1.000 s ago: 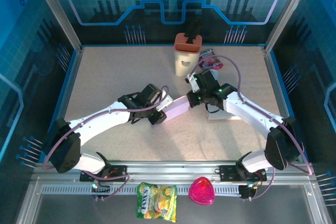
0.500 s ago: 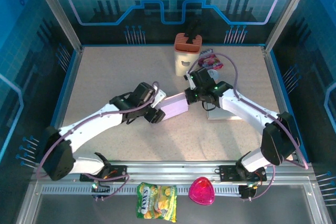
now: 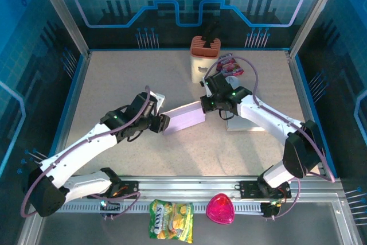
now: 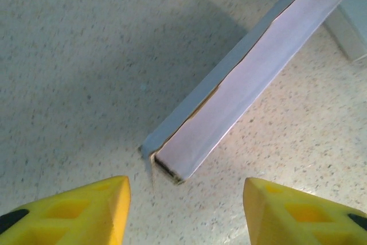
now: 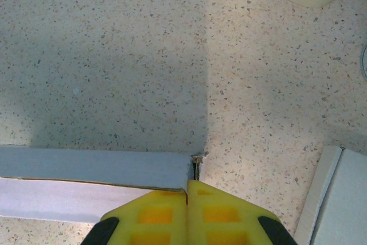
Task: Fold the paper box
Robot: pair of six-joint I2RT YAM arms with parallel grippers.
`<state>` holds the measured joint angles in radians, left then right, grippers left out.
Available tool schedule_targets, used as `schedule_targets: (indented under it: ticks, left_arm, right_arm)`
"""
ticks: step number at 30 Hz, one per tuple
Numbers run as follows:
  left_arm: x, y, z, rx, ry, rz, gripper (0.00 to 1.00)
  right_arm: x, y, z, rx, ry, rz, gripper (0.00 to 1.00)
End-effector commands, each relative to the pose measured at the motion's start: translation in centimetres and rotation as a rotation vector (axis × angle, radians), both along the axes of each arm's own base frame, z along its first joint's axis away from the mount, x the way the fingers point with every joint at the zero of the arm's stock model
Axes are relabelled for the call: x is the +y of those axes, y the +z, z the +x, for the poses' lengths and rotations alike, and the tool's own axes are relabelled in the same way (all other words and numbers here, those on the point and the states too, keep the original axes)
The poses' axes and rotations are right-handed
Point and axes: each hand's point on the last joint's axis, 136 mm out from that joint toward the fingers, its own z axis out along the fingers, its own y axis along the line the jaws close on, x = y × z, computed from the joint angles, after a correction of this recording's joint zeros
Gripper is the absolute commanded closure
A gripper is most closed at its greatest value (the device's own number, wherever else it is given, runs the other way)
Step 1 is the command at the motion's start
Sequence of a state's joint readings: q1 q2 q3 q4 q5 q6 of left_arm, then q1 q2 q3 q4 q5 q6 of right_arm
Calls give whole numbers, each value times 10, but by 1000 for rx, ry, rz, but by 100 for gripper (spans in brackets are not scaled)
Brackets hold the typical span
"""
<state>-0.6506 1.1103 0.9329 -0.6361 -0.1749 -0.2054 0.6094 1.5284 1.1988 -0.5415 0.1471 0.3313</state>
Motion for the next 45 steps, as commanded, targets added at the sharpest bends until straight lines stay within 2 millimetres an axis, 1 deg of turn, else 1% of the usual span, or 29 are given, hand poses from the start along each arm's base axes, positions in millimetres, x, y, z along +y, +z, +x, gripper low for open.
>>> schedule_targets:
  ticks: [1, 3, 7, 14, 18, 21, 23, 26, 31, 33, 39, 45]
  left_arm:
    - [16, -6, -3, 55, 75, 64, 52]
    - [15, -6, -1, 63, 80, 64, 59]
    - [14, -5, 6, 49, 100, 69, 61]
    - [7, 1, 16, 37, 122, 45, 71]
    - [4, 0, 18, 44, 121, 40, 77]
    - [5, -3, 19, 49, 127, 56, 79]
    - [6, -2, 20, 41, 133, 58, 81]
    - [6, 1, 22, 32, 138, 49, 87]
    - [7, 0, 23, 33, 151, 51, 92]
    - [6, 0, 23, 35, 160, 40, 95]
    - [1, 1, 23, 60, 204, -14, 96]
    - [2, 4, 24, 77, 284, -69, 98]
  right_arm:
    - [0, -13, -13, 73, 2, -40, 100]
    - [1, -13, -13, 78, 5, -39, 100]
    - [1, -13, -14, 80, 6, -40, 100]
    - [0, -13, -15, 81, 8, -41, 100]
    - [0, -14, -16, 82, 6, -40, 100]
    - [0, -14, -17, 84, 9, -37, 100]
    - [0, -13, -17, 82, 9, -36, 100]
    - [0, -14, -18, 84, 8, -35, 100]
    - [-1, -15, -19, 85, 5, -33, 100]
    - [-2, -14, -20, 84, 0, -30, 100]
    - [-2, -17, -23, 89, -15, -29, 100]
    - [0, -19, -25, 94, -34, -21, 100]
